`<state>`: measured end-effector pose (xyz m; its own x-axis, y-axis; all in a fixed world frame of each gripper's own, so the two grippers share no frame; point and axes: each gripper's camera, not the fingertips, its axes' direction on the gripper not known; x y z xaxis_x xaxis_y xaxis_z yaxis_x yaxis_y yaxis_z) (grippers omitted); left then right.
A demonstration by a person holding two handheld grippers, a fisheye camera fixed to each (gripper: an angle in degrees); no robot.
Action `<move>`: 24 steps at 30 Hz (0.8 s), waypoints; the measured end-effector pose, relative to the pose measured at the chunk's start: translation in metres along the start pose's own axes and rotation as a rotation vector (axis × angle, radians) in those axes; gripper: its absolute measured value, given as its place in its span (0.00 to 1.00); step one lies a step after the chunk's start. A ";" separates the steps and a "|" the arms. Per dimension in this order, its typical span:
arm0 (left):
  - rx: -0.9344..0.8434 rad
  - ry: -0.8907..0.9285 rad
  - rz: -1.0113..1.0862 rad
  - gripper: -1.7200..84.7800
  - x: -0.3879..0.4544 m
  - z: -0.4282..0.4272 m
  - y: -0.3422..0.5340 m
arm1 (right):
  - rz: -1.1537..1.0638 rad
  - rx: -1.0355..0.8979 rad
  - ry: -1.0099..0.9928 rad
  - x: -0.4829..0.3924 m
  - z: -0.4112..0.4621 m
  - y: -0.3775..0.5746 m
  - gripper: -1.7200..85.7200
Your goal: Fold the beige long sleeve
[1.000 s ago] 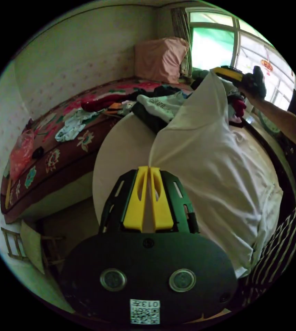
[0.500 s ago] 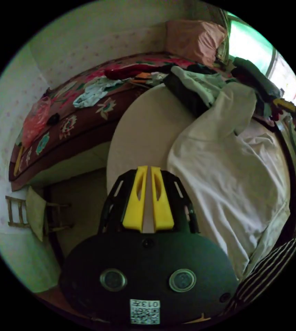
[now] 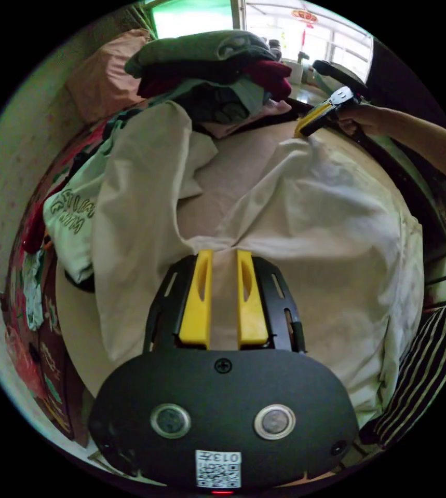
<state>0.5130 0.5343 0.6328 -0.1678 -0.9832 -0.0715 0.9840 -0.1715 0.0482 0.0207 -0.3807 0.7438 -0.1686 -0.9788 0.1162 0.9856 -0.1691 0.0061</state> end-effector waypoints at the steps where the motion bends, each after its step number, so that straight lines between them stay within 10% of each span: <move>1: -0.015 0.006 -0.001 0.11 0.000 0.004 -0.003 | -0.016 -0.040 -0.016 -0.001 0.011 0.004 0.09; 10: -0.053 -0.046 -0.068 0.10 0.004 0.027 0.005 | -0.101 0.420 0.389 -0.031 -0.012 0.090 0.03; 17: -0.051 -0.001 -0.174 0.08 -0.018 0.030 0.016 | 0.341 0.264 0.311 0.033 0.044 0.134 0.02; 24: -0.049 -0.055 -0.255 0.05 -0.033 0.030 0.043 | 0.109 0.320 0.222 -0.022 0.042 0.182 0.02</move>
<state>0.5593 0.5571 0.6674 -0.4121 -0.9109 -0.0212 0.9112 -0.4119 -0.0131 0.2046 -0.3852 0.7839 -0.0269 -0.9961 -0.0843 0.9466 -0.0525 0.3181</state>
